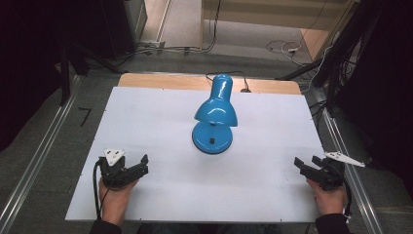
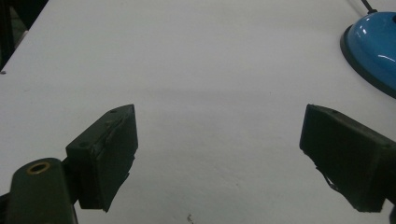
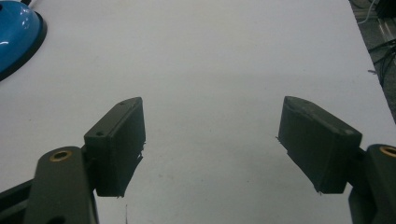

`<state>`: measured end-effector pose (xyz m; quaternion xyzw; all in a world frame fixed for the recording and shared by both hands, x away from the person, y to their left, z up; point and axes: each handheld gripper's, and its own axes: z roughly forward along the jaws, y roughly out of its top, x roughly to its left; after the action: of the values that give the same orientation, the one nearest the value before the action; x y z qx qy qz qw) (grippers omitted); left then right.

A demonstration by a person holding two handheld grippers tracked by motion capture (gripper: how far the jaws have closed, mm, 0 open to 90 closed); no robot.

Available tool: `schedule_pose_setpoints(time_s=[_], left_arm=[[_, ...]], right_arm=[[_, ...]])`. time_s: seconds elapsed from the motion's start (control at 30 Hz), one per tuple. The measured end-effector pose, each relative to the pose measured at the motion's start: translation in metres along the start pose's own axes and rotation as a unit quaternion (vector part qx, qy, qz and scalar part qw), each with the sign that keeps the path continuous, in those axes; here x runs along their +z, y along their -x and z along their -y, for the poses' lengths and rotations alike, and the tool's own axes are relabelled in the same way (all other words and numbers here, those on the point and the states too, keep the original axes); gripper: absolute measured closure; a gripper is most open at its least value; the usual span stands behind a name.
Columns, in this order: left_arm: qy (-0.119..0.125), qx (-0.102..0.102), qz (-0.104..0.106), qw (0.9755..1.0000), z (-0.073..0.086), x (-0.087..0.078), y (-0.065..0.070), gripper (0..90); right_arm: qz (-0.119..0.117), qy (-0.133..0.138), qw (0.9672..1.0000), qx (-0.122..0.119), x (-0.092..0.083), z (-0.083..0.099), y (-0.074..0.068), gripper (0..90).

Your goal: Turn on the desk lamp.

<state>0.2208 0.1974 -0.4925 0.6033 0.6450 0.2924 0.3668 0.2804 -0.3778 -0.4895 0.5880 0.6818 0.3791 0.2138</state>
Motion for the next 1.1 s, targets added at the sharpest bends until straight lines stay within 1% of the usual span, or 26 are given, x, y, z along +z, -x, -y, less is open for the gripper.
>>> schedule_pose_setpoints(time_s=[0.23,0.5,0.67,0.77,0.9,1.1], left_arm=[[-0.003,0.002,0.006,1.0000,-0.003,0.002,0.003,12.2],[-0.003,0.016,0.010,0.9998,-0.007,0.006,0.012,13.0],[0.002,0.020,0.013,0.9997,-0.010,0.007,0.019,13.2],[0.006,0.019,0.016,0.9997,-0.012,0.009,0.024,13.5],[0.002,0.026,0.021,0.9994,-0.014,0.013,0.030,14.0],[0.004,0.029,0.033,0.9990,-0.017,0.017,0.044,14.3]], right_arm=[[0.002,0.001,1.0000,0.000,-0.001,0.000,-0.001,21.4],[0.003,0.001,1.0000,-0.002,0.000,0.000,-0.001,21.4],[0.002,0.002,1.0000,-0.002,-0.001,0.000,-0.002,21.5],[0.003,0.001,1.0000,-0.003,-0.001,0.000,-0.002,21.5],[0.003,0.003,1.0000,-0.004,-0.001,0.000,-0.002,21.4],[0.003,0.003,1.0000,-0.004,-0.001,0.000,-0.003,21.4]])
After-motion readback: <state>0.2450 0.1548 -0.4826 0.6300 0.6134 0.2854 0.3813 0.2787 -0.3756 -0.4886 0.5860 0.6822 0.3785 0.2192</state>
